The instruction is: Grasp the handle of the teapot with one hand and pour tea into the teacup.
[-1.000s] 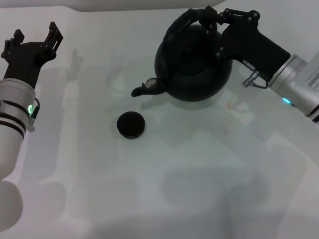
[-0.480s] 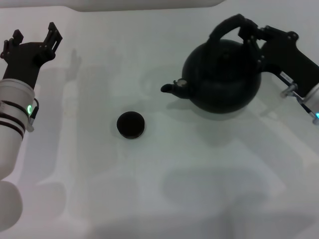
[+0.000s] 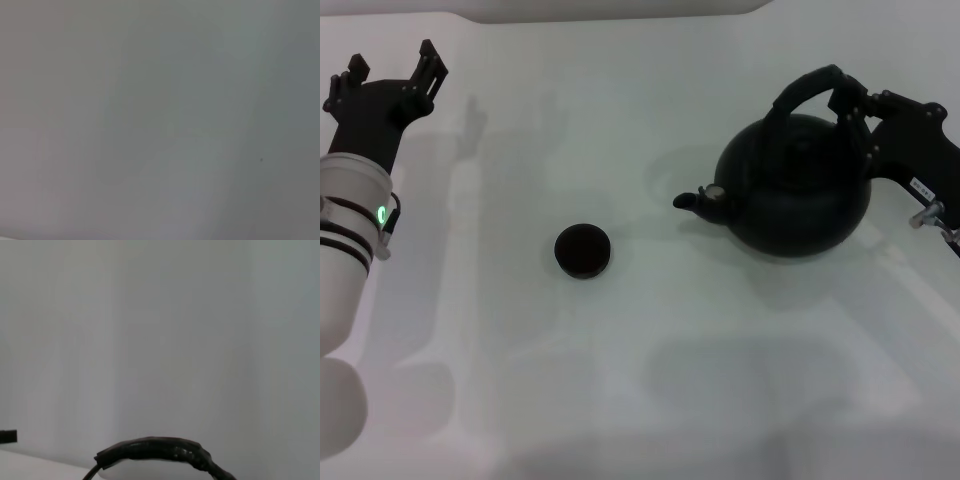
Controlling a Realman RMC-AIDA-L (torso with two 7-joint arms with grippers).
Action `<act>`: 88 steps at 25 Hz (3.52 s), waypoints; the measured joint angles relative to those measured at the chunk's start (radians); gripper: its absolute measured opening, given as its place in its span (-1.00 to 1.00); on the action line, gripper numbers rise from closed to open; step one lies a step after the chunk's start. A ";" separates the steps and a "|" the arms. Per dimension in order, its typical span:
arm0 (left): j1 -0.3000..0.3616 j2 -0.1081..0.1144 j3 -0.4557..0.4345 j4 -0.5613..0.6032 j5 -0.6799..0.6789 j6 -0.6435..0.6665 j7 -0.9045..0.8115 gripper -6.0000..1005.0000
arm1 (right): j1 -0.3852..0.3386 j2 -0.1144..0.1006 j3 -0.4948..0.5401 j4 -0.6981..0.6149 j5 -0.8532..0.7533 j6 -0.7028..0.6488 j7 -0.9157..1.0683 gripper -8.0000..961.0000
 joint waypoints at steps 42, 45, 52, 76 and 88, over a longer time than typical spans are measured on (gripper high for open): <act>0.004 0.000 0.000 -0.001 0.003 0.000 0.000 0.77 | -0.033 0.001 0.001 0.026 -0.003 0.009 0.127 0.33; 0.004 0.000 0.000 -0.001 0.004 0.000 0.000 0.77 | -0.059 0.000 0.001 0.027 -0.002 -0.027 0.127 0.46; 0.001 0.000 0.000 -0.002 0.005 0.000 0.000 0.77 | -0.122 0.000 0.034 0.030 -0.001 -0.109 0.107 0.75; -0.005 0.002 0.100 -0.063 0.004 -0.113 0.000 0.77 | -0.105 0.015 0.323 -0.025 0.149 -0.074 -0.242 0.81; -0.016 -0.001 0.107 -0.119 0.003 -0.126 0.000 0.77 | -0.097 0.015 0.295 -0.047 0.204 0.037 -0.095 0.80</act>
